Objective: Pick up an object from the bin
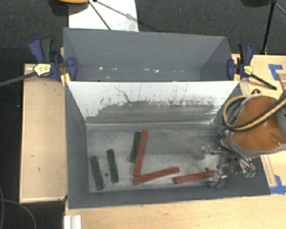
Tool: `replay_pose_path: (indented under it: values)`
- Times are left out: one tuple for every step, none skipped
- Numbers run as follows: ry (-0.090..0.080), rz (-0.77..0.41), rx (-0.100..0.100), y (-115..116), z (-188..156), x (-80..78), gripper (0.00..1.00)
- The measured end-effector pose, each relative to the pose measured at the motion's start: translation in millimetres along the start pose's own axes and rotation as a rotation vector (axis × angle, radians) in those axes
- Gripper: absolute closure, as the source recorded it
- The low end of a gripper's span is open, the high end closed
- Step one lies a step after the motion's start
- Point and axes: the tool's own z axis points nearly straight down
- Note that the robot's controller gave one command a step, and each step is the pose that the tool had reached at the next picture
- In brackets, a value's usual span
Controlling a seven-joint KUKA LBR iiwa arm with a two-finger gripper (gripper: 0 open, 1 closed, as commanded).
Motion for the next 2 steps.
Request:
replay_pose_path:
  values:
    - [0.005,0.036,-0.001,35.0,2.6,-3.8,1.00]
    - [0.005,0.034,-0.001,34.9,2.6,-3.8,1.00]
